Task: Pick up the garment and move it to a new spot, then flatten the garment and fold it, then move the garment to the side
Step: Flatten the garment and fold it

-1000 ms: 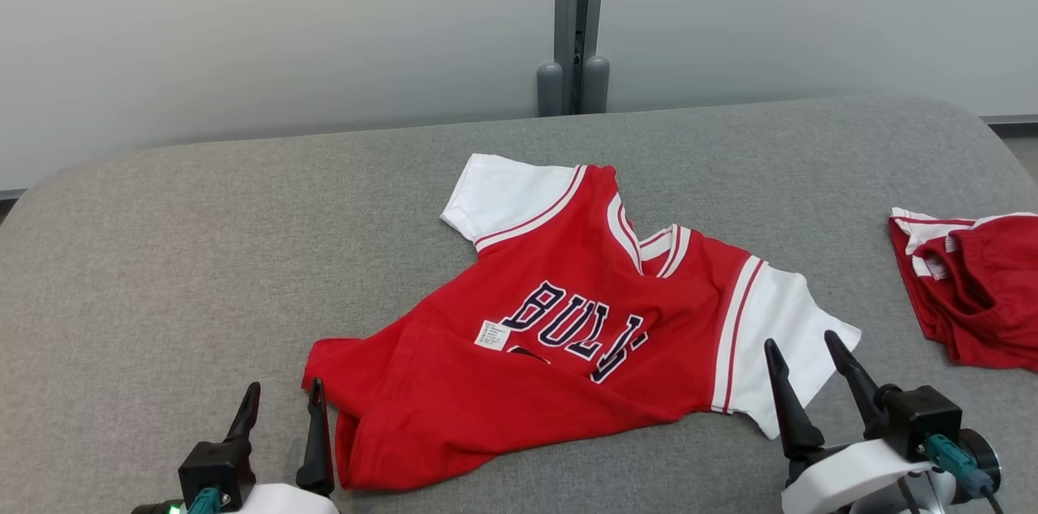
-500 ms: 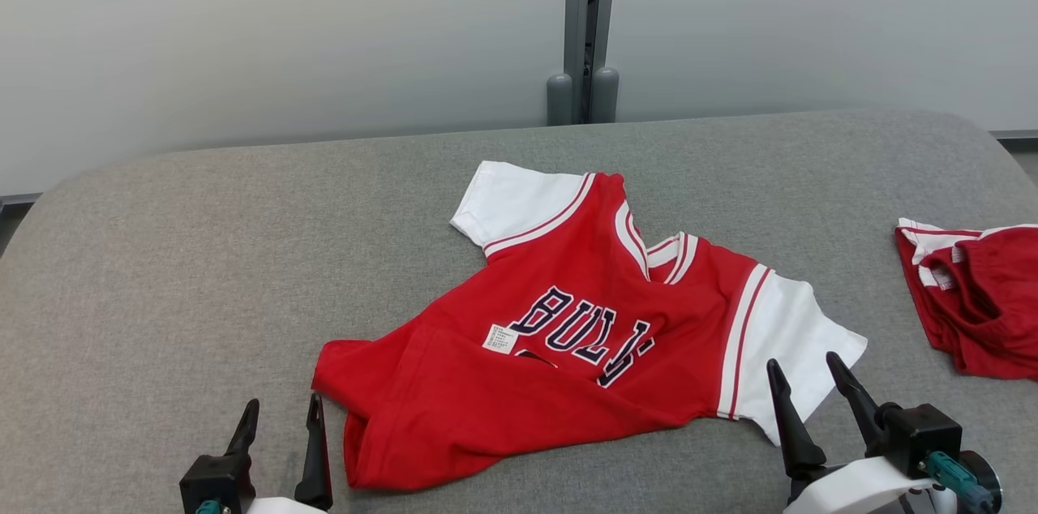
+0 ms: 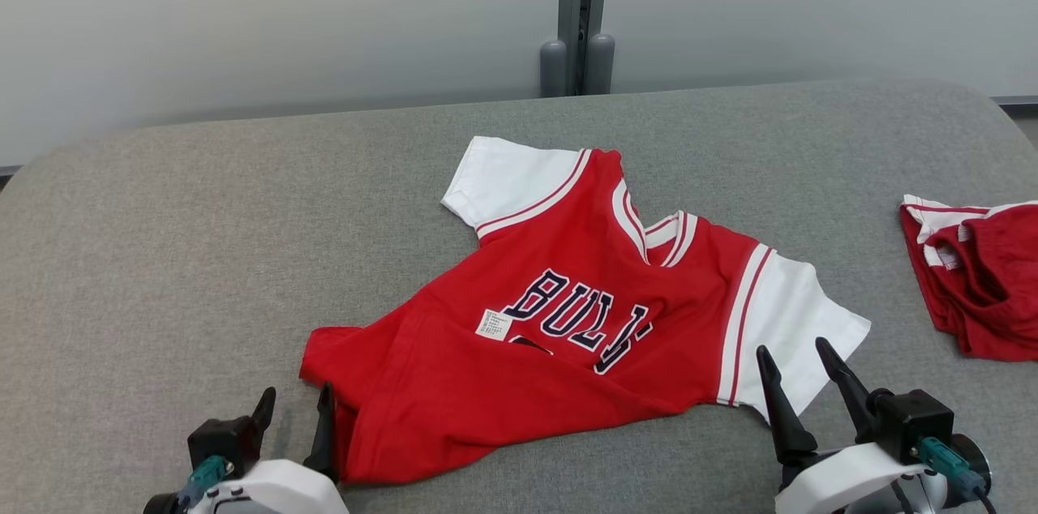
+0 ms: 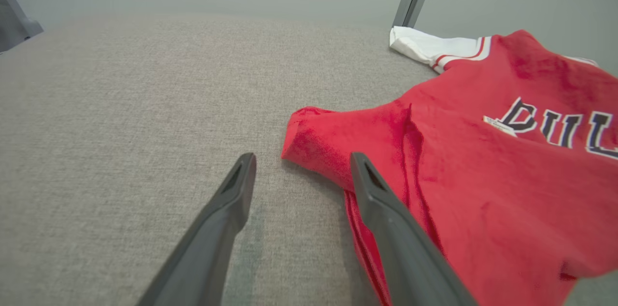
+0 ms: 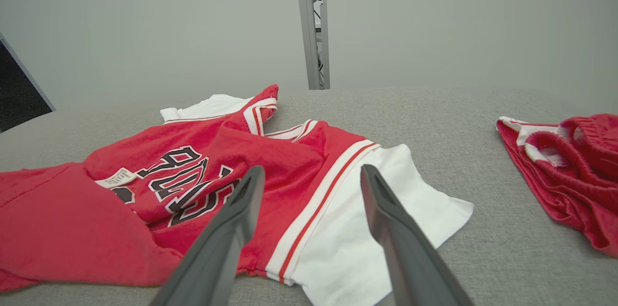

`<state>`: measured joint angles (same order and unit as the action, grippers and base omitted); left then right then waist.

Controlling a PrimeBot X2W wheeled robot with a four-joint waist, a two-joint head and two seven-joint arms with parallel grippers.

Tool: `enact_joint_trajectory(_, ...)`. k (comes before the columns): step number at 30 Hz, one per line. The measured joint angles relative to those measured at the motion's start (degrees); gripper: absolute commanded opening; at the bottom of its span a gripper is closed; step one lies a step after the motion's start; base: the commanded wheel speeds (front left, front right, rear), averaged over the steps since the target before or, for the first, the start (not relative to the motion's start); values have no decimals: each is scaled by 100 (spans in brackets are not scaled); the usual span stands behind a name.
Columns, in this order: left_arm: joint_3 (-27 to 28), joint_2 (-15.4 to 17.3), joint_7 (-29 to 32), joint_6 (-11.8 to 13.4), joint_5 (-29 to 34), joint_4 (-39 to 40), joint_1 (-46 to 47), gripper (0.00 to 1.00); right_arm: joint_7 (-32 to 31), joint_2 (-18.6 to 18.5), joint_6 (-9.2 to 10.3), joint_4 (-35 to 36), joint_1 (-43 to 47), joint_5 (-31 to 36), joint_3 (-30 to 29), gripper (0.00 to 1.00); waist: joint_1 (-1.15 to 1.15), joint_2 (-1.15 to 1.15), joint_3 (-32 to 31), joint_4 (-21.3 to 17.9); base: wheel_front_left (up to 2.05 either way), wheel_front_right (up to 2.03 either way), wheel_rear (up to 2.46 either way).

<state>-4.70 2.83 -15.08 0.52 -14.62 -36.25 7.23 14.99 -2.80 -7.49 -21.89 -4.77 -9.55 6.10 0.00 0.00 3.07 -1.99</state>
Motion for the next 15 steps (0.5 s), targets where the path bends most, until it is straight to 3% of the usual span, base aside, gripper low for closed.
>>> enact_joint_trajectory(12,-161,11,93,-368,-213,-1730,1338,100,0,0,0,-88,-189,-31,68,100,0,0,280,-82,0,0,0)
enact_joint_trajectory(13,-185,9,93,-404,-213,-1824,1411,74,0,0,0,-91,-199,-47,73,100,0,0,305,-90,0,0,0)
enact_joint_trajectory(14,-207,8,92,-409,-212,-1902,1474,33,0,0,0,-91,-213,-53,76,100,0,0,330,-99,0,0,0)
enact_joint_trajectory(15,-236,9,94,-449,-211,-1993,1546,0,0,0,0,-92,-231,-54,74,100,0,0,355,-107,0,0,0)
